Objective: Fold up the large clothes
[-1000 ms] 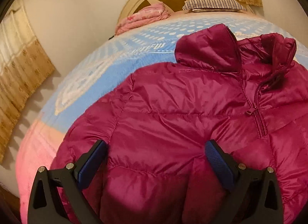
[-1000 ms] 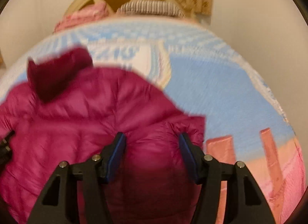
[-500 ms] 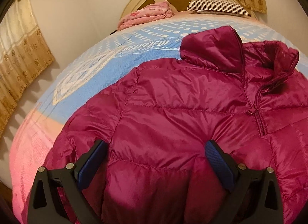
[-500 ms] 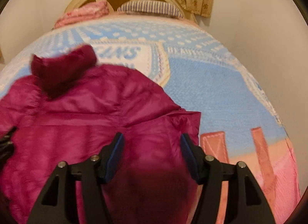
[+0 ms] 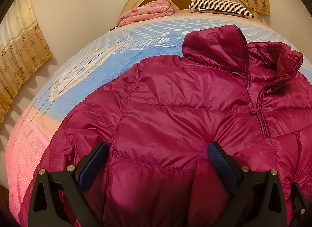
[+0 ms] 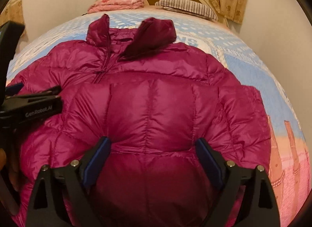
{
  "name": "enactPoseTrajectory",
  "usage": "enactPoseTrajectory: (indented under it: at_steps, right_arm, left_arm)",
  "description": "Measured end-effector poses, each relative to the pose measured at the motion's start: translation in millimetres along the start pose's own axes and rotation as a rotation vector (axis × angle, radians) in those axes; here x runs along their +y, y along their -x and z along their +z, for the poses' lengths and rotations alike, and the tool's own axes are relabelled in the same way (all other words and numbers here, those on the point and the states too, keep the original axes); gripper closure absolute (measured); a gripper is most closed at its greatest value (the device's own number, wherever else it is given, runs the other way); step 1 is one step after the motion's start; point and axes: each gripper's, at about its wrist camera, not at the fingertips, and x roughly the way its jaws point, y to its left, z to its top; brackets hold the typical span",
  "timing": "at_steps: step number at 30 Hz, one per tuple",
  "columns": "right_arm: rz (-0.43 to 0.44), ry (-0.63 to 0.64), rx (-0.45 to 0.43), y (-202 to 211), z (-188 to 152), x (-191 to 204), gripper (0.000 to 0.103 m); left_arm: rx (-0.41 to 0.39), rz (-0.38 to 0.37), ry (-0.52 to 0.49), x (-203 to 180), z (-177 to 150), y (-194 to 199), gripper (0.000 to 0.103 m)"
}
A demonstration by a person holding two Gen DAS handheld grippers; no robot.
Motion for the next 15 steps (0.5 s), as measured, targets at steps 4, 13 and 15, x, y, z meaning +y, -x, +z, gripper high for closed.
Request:
enactPoseTrajectory:
  at_steps: [4,13,15]
  right_arm:
    - [0.009,-0.011,0.001,-1.7,-0.2,-2.8,0.009]
    - [0.002,-0.049,-0.031,22.1,-0.5,-15.7,0.009]
    - [0.020,-0.071,-0.065,43.5,-5.9,-18.9,0.008]
  left_arm:
    - [0.004,0.004,-0.005,0.7,-0.5,2.0,0.001]
    - [-0.056,0.021,-0.014,68.5,-33.6,65.9,0.001]
    - [-0.076,0.036,-0.012,99.9,-51.0,81.9,0.001]
